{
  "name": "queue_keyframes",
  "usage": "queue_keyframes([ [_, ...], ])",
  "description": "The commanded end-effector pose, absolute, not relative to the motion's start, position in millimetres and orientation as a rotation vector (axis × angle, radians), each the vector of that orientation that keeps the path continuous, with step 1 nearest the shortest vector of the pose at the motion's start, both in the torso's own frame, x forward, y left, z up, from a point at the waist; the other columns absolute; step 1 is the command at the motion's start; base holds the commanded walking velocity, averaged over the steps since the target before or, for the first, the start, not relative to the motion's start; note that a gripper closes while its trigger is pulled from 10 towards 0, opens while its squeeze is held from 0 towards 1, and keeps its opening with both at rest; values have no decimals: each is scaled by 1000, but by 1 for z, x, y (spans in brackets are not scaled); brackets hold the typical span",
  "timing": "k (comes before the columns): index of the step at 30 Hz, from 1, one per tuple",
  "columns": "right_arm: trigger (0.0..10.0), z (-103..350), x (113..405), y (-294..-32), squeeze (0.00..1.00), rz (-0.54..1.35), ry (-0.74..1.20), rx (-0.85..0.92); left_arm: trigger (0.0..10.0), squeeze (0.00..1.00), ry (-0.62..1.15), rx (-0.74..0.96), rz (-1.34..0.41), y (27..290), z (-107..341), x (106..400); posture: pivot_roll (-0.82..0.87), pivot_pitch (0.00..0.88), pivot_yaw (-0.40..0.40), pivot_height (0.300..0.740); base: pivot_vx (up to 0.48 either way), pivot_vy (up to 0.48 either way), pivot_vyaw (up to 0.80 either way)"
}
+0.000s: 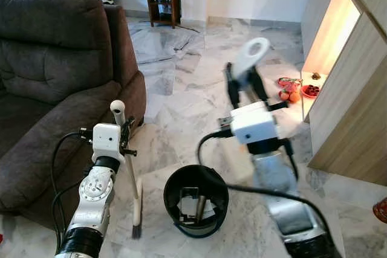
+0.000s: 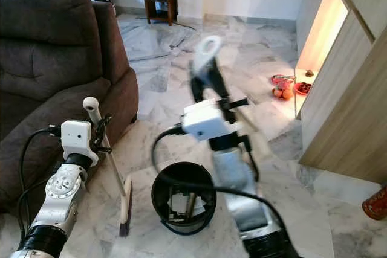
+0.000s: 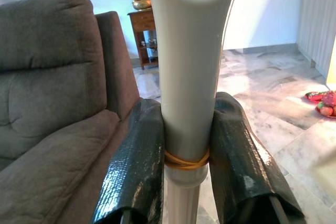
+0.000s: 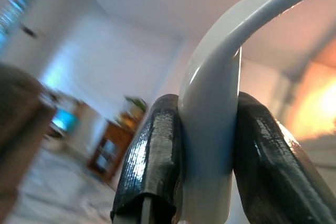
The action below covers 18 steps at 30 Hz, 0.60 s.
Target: Sweep floor
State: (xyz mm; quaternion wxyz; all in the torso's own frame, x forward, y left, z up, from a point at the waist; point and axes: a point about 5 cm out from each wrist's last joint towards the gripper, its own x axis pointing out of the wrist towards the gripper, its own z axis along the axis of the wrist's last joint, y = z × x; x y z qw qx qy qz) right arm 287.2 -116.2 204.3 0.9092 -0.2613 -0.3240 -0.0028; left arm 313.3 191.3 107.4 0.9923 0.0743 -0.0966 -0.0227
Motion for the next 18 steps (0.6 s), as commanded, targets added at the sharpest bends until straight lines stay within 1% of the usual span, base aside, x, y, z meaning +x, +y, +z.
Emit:
queue_keyframes([
  [1, 10000, 203, 292, -131, 0, -74, -649, -530, 10000, 0, -258, 162, -61, 189, 120, 317, 29, 0, 43, 740, 0, 0, 0],
  [3, 10000, 201, 293, -135, 0, -85, -639, -528, 10000, 0, -258, 162, -62, 189, 120, 317, 29, 0, 43, 740, 0, 0, 0],
  [5, 10000, 185, 297, -159, 0, -174, -550, -493, 10000, 0, -256, 157, -68, 188, 119, 317, 28, 0, 42, 740, 0, 0, 0],
  [6, 10000, 181, 297, -164, 0, -189, -534, -487, 10000, 0, -255, 156, -71, 187, 119, 317, 28, 0, 42, 740, 0, 0, 0],
  [11, 10000, 160, 296, -182, 0, -212, -450, -495, 10000, 0, -253, 154, -78, 186, 118, 316, 31, 0, 41, 740, 0, 0, 0],
  [14, 10000, 145, 294, -195, 0, -239, -378, -410, 10000, 0, -248, 149, -94, 185, 117, 315, 27, 0, 42, 740, 0, 0, 0],
  [18, 10000, 138, 294, -200, 0, -255, -354, -388, 10000, 0, -249, 146, -102, 184, 118, 315, 26, 0, 43, 740, 0, 0, 0],
])
